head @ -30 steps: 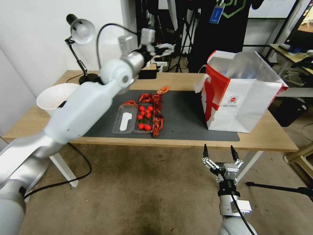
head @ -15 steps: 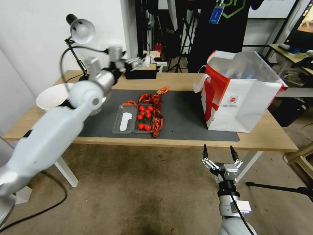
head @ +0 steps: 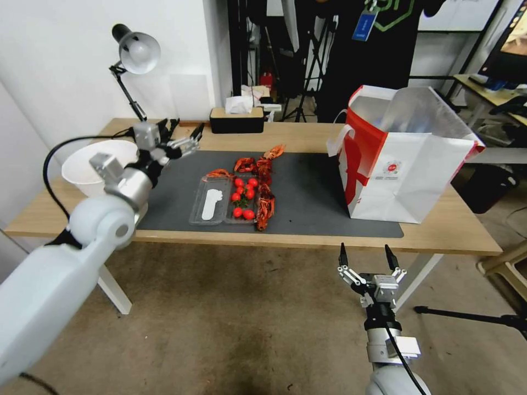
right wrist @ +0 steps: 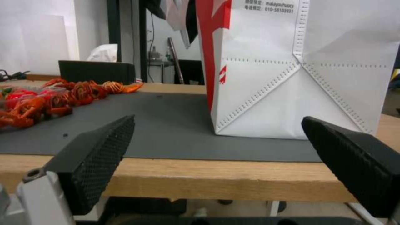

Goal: Pick up the trash from the table and place it into the takeout bag.

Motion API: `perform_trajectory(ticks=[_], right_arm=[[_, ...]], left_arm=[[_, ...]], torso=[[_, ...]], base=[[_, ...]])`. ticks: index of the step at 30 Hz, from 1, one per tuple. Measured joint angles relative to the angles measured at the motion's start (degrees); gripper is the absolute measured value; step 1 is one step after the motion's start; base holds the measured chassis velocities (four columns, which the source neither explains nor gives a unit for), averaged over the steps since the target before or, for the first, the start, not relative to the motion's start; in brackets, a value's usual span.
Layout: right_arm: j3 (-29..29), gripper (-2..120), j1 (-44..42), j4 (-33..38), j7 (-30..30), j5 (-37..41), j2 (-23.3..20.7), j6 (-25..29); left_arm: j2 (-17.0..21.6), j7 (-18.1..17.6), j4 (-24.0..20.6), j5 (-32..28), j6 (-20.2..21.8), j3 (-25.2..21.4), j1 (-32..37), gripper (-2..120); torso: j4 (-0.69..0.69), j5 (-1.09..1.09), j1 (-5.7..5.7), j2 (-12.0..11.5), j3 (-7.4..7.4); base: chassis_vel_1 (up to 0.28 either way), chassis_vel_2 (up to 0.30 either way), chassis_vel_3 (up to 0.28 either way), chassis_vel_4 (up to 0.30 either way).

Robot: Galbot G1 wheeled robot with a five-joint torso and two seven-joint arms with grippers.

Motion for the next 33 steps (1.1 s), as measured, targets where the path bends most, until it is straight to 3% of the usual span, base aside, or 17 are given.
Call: perform_trajectory(ticks=[7, 19, 27, 33], right_arm=[[-0.2, 100, 0.0, 0.0, -0.1, -0.2, 0.1, 0.3], [-0.6, 100, 0.0, 0.0, -0.1, -0.3, 0.0, 0.3], [-0.9, 100, 0.0, -0.1, -0.1, -0.4, -0.1, 0.2], [-1.3, 100, 0.4, -0.6, 0.0, -0.5, 0.0, 0.1]], left_arm=[[-2.9, 0.2, -2.4, 6.4, -2.4, -6.4, 10.3, 100], [-7.2, 1.3, -3.0, 13.1, -6.4, -11.9, 19.0, 100], [-10.0, 2.1, -1.8, 17.3, -11.0, -13.9, 25.8, 100], [-12.1, 2.4, 0.2, 21.1, -16.8, -15.5, 33.3, 100]], torso=[[0.01, 0.00, 0.01, 0.0, 0.01], [0.01, 0.01, 0.01, 0.0, 0.00], [0.00, 0.00, 0.01, 0.0, 0.00], [0.01, 0.00, 0.00, 0.0, 0.00]], base=[[0.000, 0.000, 0.000, 0.000], [0.000, 0.000, 0.000, 0.000], [0.000, 0.000, 0.000, 0.000], [0.000, 0.000, 0.000, 0.000]])
